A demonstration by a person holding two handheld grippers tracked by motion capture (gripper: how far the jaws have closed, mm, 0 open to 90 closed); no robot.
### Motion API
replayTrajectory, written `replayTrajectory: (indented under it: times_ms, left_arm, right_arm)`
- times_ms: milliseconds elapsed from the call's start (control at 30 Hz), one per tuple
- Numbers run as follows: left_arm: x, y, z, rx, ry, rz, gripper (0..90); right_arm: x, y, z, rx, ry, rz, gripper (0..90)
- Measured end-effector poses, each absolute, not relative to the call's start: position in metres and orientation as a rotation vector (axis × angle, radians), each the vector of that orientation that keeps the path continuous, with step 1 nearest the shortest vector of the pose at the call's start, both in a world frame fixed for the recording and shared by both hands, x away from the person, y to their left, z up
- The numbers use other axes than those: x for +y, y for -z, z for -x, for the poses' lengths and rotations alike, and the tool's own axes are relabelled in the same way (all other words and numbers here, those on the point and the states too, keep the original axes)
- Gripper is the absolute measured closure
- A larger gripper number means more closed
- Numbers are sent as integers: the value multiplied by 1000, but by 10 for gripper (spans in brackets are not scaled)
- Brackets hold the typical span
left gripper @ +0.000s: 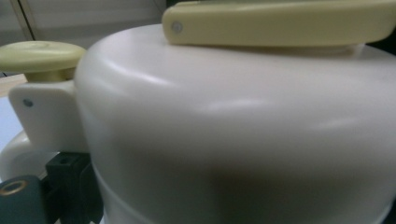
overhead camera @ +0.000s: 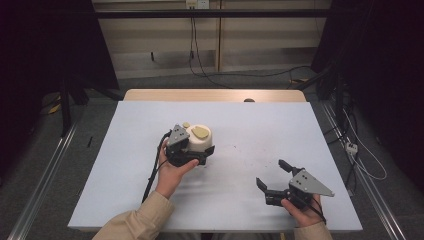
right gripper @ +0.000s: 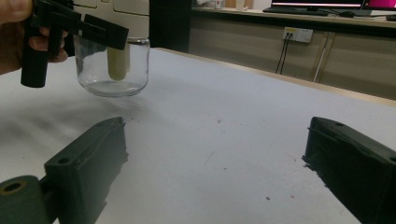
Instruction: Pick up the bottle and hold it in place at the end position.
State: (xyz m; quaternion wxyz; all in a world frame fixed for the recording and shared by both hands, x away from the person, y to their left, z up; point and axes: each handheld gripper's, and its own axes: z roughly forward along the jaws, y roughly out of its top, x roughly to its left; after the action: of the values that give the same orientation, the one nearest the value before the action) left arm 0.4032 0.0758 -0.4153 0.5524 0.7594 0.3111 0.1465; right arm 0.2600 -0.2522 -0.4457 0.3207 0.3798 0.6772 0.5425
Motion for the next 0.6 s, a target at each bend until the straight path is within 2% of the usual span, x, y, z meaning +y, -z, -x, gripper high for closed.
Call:
replayTrajectory:
  times_ms: [600]
  left_arm:
    - [63, 410, -414, 731, -349, -1803, 55]
  right_arm:
    - [-254, 446, -261, 1777, -1432, -1006, 53]
